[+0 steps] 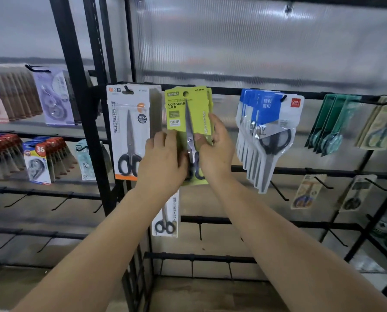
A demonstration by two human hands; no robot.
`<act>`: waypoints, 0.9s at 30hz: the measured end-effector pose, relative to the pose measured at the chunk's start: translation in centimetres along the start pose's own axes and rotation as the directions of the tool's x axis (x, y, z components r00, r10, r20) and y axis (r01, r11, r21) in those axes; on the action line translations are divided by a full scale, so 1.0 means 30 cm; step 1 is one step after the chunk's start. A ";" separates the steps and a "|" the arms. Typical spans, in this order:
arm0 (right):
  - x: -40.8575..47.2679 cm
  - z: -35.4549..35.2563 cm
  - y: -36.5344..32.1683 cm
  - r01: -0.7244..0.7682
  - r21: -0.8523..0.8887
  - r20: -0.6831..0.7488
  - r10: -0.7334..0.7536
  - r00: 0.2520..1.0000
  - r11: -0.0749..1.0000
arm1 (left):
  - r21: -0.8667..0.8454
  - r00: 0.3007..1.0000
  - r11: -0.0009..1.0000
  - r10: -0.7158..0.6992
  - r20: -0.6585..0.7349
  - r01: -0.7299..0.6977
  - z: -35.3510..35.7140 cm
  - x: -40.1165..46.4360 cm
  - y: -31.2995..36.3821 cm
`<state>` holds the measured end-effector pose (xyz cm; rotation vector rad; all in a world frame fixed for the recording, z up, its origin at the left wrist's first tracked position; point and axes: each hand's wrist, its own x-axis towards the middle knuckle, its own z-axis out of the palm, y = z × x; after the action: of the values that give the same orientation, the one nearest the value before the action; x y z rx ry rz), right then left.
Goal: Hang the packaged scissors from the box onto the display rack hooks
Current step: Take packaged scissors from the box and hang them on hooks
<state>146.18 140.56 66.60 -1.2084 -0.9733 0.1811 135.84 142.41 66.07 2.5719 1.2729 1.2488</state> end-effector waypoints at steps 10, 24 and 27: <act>0.009 -0.011 0.030 -0.044 0.025 -0.057 0.045 0.997 0.999 | 0.088 0.990 0.988 0.133 -0.047 -0.129 0.025 0.012 -0.026; -0.217 -0.165 0.276 0.255 -0.607 0.107 -0.240 0.965 0.753 | 0.091 0.980 0.977 0.197 -0.023 -0.194 0.149 -0.233 -0.044; -0.292 -0.225 0.352 0.221 -0.593 0.168 -0.150 0.974 0.774 | 0.039 0.977 0.976 0.213 0.007 -0.213 0.221 -0.327 -0.052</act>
<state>149.55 134.77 52.86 -1.6918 -1.2993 -0.2537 135.74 138.94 54.64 2.7995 1.0530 1.2620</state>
